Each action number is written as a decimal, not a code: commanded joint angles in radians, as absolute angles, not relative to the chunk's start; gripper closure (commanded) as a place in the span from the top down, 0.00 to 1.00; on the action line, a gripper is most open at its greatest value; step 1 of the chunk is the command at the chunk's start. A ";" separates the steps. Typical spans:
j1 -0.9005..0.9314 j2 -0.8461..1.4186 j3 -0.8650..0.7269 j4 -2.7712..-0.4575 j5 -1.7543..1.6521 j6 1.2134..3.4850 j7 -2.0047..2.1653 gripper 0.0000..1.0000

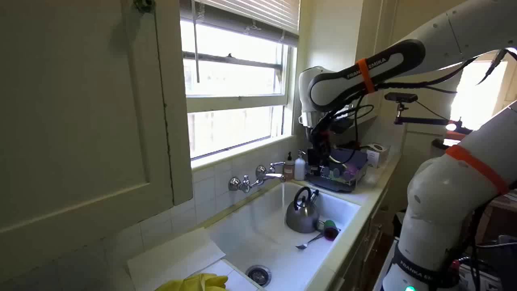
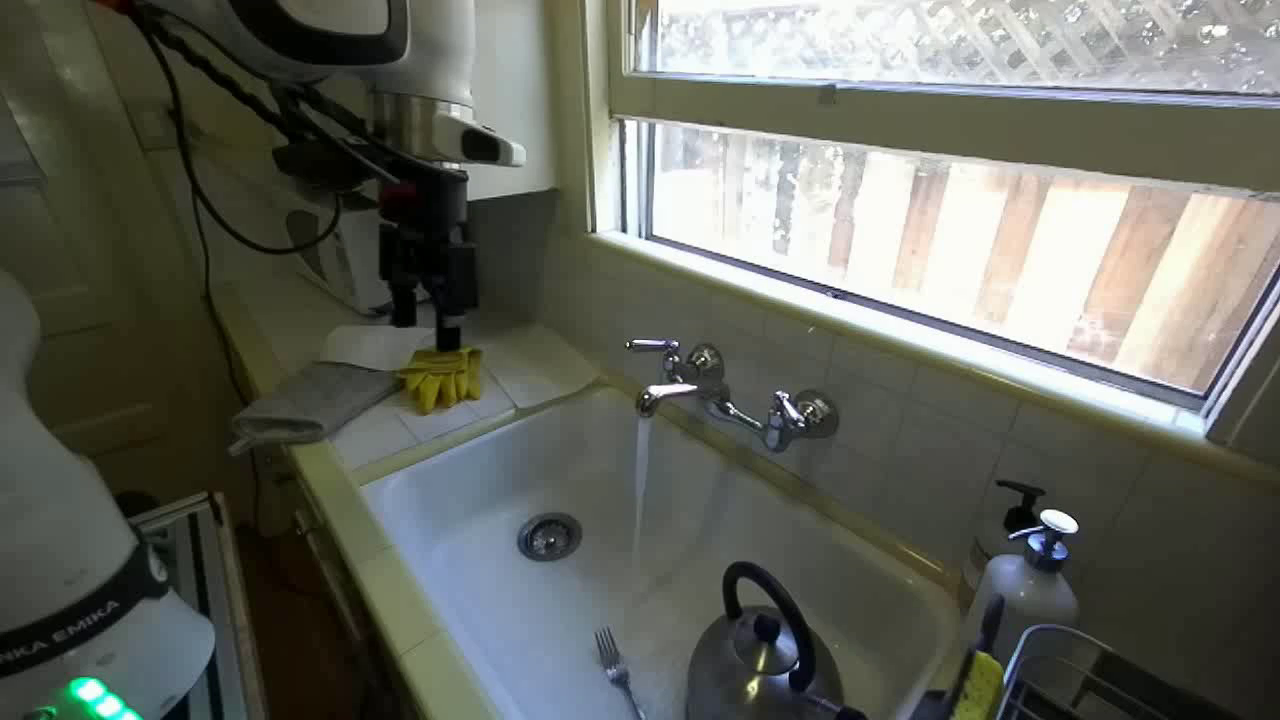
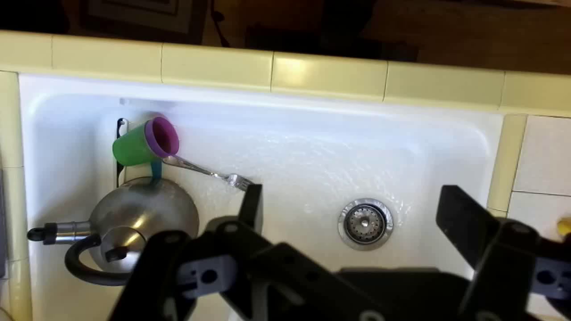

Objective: Close the tap

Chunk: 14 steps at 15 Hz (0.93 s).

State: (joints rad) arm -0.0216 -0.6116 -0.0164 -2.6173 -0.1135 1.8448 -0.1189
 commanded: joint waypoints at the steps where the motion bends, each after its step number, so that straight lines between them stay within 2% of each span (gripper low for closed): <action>1: -0.014 -0.611 -0.023 -2.616 -0.117 1.843 -0.115 1.00; 10: -0.014 -0.611 -0.023 -2.616 -0.117 1.843 -0.115 1.00; 14: -0.019 -0.457 -0.023 -2.567 -0.102 1.996 -0.068 1.00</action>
